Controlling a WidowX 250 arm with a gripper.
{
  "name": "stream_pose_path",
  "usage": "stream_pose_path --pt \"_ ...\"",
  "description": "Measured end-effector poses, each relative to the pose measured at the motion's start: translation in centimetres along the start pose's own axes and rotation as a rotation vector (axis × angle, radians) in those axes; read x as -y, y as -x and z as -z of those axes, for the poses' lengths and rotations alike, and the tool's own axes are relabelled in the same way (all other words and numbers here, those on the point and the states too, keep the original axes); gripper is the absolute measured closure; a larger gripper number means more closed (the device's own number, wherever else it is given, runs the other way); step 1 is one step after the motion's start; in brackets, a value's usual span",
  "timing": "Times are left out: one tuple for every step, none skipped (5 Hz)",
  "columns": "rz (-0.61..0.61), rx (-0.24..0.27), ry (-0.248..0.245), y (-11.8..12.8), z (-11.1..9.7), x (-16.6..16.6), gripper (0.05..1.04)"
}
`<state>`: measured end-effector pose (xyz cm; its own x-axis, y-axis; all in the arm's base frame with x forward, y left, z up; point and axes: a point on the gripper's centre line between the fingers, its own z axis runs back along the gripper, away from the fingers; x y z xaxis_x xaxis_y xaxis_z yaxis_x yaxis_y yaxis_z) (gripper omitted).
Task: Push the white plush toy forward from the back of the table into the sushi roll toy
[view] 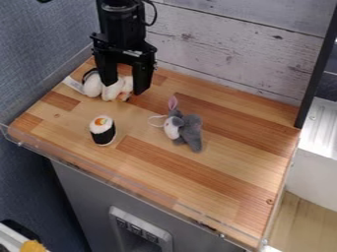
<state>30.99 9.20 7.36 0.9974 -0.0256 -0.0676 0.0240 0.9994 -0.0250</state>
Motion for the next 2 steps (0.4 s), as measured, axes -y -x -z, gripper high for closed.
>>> stream_pose_path --pt "0.117 -0.023 0.008 -0.7 0.6 -0.3 0.090" --pt "0.277 -0.017 0.003 -2.3 0.4 -1.4 0.089"
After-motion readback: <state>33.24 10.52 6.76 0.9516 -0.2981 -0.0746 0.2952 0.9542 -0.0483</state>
